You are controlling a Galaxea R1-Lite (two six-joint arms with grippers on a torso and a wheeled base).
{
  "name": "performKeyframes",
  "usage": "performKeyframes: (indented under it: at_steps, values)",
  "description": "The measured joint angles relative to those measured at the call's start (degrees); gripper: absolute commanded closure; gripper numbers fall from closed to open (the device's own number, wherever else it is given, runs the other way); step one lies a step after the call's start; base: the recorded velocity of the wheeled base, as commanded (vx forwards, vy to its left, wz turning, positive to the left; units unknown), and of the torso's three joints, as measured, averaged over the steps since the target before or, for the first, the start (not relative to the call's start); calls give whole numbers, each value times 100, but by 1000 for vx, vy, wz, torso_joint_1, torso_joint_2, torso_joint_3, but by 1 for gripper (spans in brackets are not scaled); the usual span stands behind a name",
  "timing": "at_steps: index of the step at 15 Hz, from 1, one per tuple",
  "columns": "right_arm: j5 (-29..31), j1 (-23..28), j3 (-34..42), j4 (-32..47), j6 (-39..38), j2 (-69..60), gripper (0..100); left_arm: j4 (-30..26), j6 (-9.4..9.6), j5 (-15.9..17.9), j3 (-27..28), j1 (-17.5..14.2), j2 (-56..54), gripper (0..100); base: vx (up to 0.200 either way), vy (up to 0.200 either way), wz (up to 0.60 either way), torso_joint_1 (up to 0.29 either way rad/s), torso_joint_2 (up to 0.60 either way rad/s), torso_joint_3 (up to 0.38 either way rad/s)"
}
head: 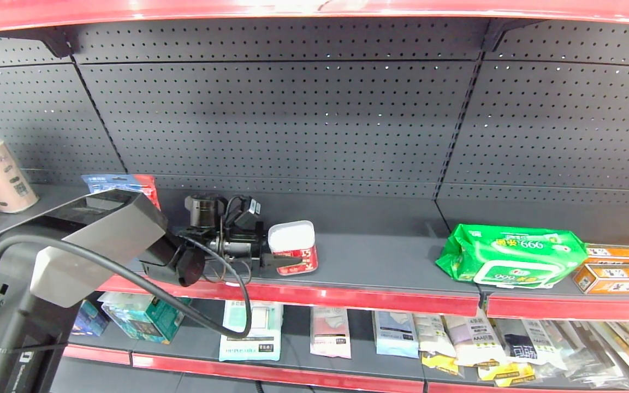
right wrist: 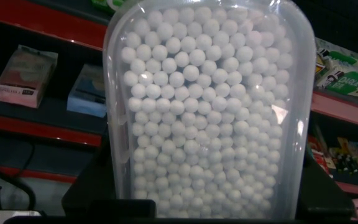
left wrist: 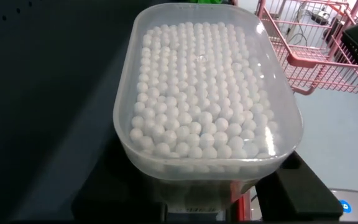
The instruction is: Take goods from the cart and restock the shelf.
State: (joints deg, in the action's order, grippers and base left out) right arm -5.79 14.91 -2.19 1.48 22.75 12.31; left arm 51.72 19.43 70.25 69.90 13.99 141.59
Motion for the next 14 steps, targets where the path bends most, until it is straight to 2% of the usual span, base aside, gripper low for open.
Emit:
performKeyframes:
  at_steps: [5,14]
  values:
    - [2,5,0,0,18,0,100,33,-2,307,-98,-39,13,100,0,0,0,0,0,0]
    - [11,11,0,0,67,0,100,28,-2,338,-182,-124,20,100,0,0,0,0,0,0]
